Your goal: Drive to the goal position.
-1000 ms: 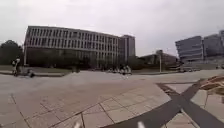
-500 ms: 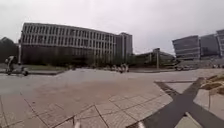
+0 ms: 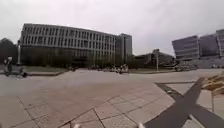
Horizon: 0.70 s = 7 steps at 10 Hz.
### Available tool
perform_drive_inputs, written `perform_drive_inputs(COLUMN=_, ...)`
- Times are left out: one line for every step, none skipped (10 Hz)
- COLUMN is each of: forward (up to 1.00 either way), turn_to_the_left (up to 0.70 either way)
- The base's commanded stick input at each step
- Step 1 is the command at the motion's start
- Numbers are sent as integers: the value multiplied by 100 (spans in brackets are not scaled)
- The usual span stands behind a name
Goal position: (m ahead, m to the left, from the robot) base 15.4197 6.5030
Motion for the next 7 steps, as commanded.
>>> perform_drive_inputs(forward=50, turn_to_the_left=1)
perform_drive_inputs(forward=50, turn_to_the_left=4)
perform_drive_inputs(forward=50, turn_to_the_left=7)
perform_drive_inputs(forward=50, turn_to_the_left=11)
perform_drive_inputs(forward=50, turn_to_the_left=11)
perform_drive_inputs(forward=50, turn_to_the_left=7)
perform_drive_inputs(forward=50, turn_to_the_left=0)
